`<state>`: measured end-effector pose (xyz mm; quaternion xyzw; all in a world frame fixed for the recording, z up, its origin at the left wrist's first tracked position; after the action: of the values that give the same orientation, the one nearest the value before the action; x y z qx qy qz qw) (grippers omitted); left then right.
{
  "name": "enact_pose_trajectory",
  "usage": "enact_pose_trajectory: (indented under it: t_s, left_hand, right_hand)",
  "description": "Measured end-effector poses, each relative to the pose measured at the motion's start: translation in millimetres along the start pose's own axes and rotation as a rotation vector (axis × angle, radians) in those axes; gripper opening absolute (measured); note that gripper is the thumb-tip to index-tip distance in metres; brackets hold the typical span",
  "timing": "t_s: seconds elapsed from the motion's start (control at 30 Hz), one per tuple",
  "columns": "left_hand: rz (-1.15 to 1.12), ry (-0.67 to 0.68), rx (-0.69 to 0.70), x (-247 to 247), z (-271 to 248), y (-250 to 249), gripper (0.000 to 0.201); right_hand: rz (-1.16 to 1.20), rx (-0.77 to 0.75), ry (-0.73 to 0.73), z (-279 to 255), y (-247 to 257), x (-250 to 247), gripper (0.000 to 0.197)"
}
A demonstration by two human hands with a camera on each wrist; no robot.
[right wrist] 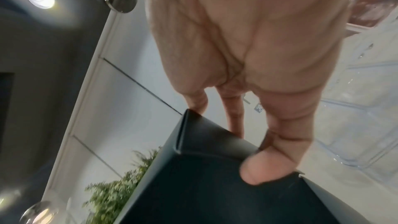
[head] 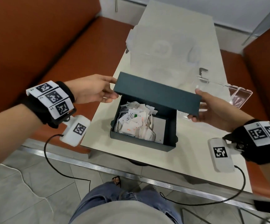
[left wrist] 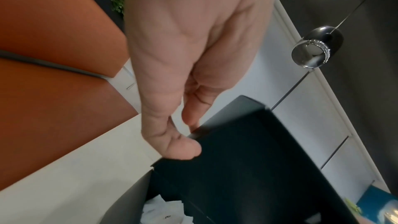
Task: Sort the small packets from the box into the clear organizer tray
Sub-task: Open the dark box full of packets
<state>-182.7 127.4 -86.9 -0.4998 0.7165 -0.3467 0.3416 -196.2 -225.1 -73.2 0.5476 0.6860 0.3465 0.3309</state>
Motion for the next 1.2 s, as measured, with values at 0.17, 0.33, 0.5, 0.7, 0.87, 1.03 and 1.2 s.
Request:
enact_pose_trajectory:
  t_s: [0.17, 0.33, 0.5, 0.7, 0.87, 1.03, 1.2]
  left_hand:
    - [0.112, -0.028, 0.125, 4.3, 10.9, 5.4, 0.038]
    - [0.253, -0.087, 0.237, 10.8, 25.5, 14.9, 0.032]
    - [0.281, -0.102, 0.263, 13.8, 32.6, 12.5, 0.038]
    - [0.331, -0.110, 0.250, 11.1, 40.8, 15.0, 0.039]
    - [0.308, -0.114, 0.191, 7.2, 48.0, 26.7, 0.040]
    - [0.316, -0.125, 0.125, 10.7, 60.8, 37.0, 0.043]
    - [0.343, -0.180, 0.066, 14.1, 72.6, 33.3, 0.045]
  right_hand:
    - [0.230, -0.126, -0.074, 10.1, -8.6, 6.9, 0.034]
    - [0.088, -0.172, -0.186, 27.4, -21.3, 20.3, 0.032]
    - [-0.182, -0.217, -0.221, 40.5, -28.0, 18.7, 0.023]
    - [-0.490, -0.252, -0.320, 55.0, -27.7, 25.1, 0.027]
    - [-0.578, -0.202, -0.353, 63.2, -28.6, 31.6, 0.017]
    - [-0.685, -0.119, -0.363, 71.8, -28.9, 36.1, 0.017]
    - [-0.820, -0.073, -0.365, 75.9, -23.2, 40.5, 0.024]
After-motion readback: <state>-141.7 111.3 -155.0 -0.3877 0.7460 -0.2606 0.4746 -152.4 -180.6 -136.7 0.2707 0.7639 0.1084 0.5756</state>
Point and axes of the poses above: each hand's wrist, its own z-axis towards the middle knuckle, its own x-axis out of the palm, y = z × x, the point moved 1 cm from there along z, towards the middle knuckle, and after that the axes turned 1 degree about -z, right-handed, at the moved point
